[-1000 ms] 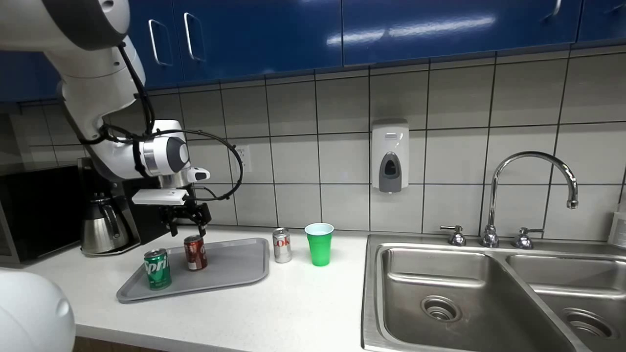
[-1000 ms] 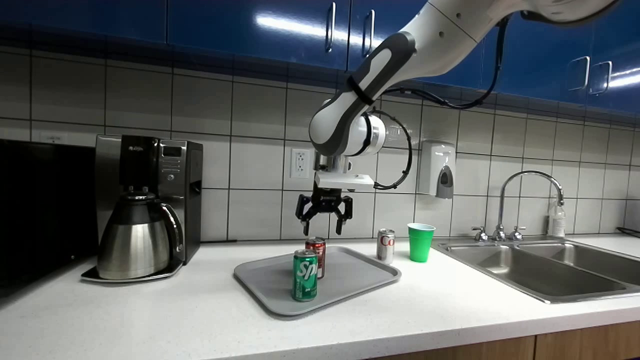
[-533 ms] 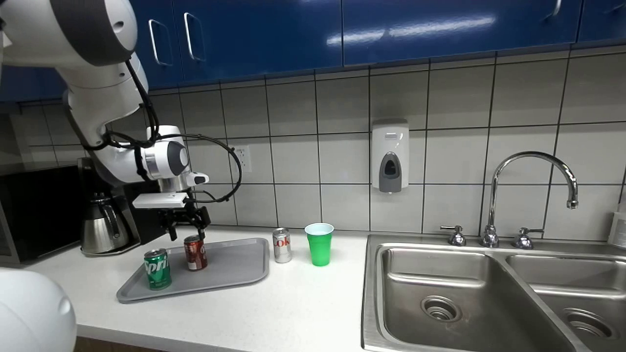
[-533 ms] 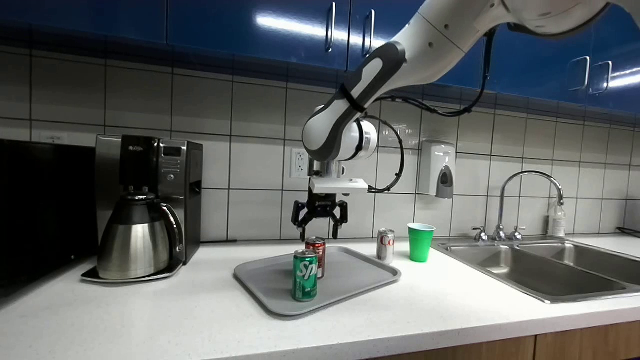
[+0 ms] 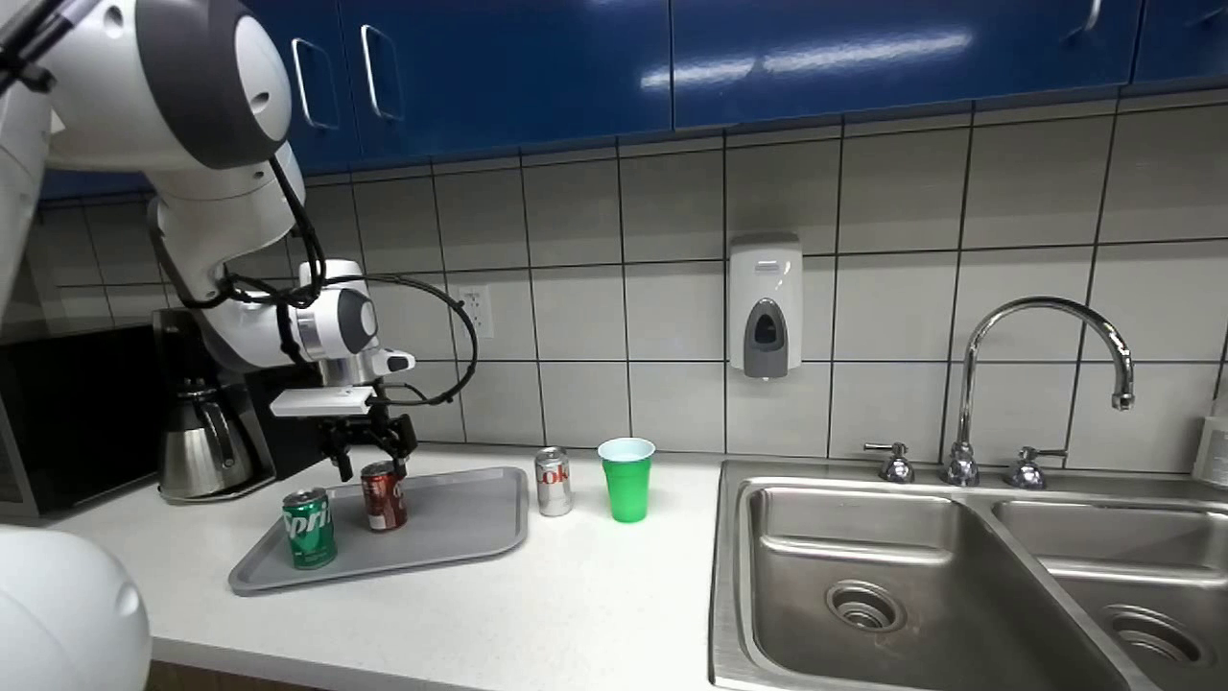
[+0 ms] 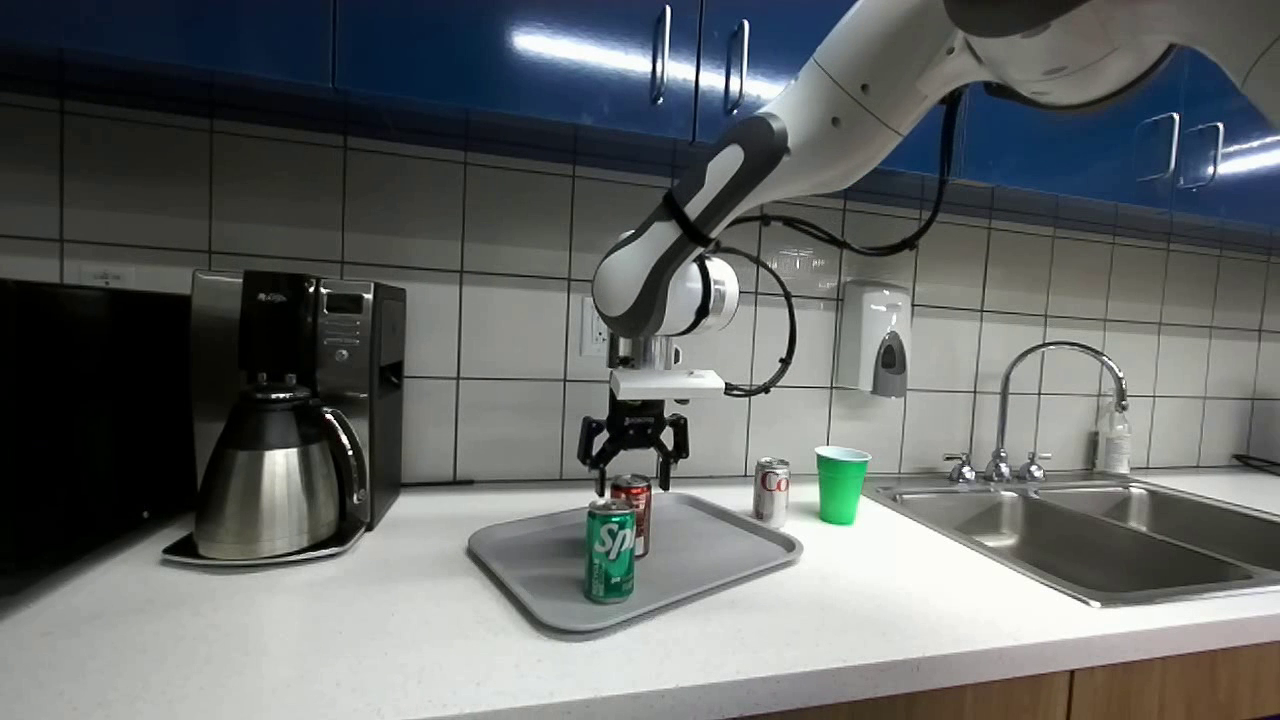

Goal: Take the cans off of the tray

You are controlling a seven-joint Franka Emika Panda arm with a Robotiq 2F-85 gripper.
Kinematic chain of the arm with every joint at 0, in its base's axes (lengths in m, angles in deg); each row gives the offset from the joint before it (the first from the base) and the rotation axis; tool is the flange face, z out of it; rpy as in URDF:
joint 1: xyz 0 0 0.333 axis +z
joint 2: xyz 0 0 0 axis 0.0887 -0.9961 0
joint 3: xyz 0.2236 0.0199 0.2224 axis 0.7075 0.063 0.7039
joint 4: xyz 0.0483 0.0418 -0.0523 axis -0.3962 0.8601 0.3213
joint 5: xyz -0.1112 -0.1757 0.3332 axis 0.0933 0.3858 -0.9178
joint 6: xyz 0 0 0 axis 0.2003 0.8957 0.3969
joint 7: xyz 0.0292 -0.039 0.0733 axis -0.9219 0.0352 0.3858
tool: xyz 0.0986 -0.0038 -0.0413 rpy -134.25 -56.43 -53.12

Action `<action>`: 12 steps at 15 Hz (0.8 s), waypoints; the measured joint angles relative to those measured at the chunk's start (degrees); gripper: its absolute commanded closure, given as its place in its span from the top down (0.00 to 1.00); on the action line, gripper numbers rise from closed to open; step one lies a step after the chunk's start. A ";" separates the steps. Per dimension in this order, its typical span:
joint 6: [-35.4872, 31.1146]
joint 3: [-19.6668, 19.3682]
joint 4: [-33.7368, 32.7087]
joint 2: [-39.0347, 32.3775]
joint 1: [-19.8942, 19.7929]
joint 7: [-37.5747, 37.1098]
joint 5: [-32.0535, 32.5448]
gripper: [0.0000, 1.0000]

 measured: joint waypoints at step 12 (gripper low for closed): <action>2.63 -0.14 -5.00 -3.76 0.04 0.00 0.00 0.74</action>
